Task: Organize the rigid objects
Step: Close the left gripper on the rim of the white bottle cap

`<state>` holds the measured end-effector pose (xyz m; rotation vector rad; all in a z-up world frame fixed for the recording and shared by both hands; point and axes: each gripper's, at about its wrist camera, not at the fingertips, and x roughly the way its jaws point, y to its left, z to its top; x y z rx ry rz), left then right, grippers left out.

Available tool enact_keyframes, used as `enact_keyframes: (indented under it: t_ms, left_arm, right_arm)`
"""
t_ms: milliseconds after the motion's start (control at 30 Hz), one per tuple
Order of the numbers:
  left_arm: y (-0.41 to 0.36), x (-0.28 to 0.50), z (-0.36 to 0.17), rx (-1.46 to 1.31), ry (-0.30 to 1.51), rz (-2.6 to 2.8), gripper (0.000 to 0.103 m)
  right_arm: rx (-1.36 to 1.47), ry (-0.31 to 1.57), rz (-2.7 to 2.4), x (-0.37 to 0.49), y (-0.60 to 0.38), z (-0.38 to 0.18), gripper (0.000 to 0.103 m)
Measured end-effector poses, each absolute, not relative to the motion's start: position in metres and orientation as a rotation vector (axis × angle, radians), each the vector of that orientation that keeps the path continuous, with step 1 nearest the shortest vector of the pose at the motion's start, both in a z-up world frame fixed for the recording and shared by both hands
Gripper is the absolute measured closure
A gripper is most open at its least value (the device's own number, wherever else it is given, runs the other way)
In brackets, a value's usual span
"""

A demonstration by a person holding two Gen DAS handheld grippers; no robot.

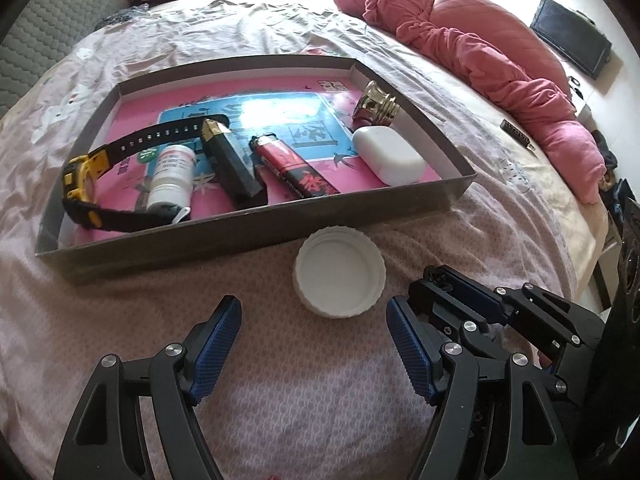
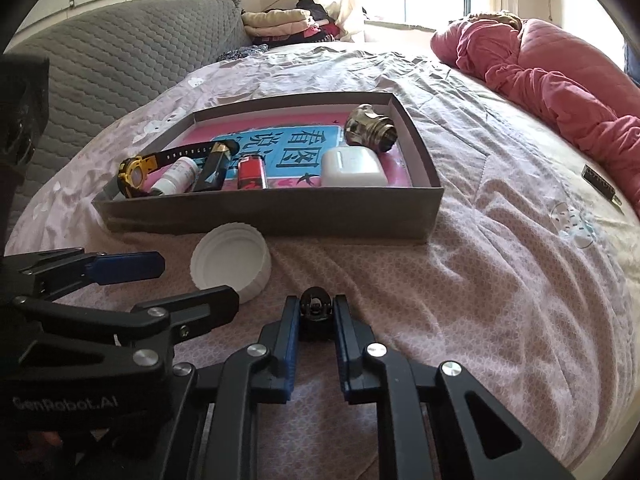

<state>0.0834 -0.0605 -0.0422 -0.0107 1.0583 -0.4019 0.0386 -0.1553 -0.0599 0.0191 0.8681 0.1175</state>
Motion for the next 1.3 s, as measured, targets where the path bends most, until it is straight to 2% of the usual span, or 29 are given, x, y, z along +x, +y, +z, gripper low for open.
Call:
enact_keyframes:
  t_ms: [1100, 1300]
  left_arm:
    - [-0.082, 0.113, -0.057, 0.049, 1.108, -0.374, 0.027]
    - [-0.082, 0.11, -0.055, 0.062, 1.096, -0.36, 0.037]
  right_arm:
    - [0.003, 0.873, 0.106, 0.045, -0.162, -0.063, 0.087]
    - [-0.003, 0.874, 0.106, 0.046, -0.161, -0.064, 0.086]
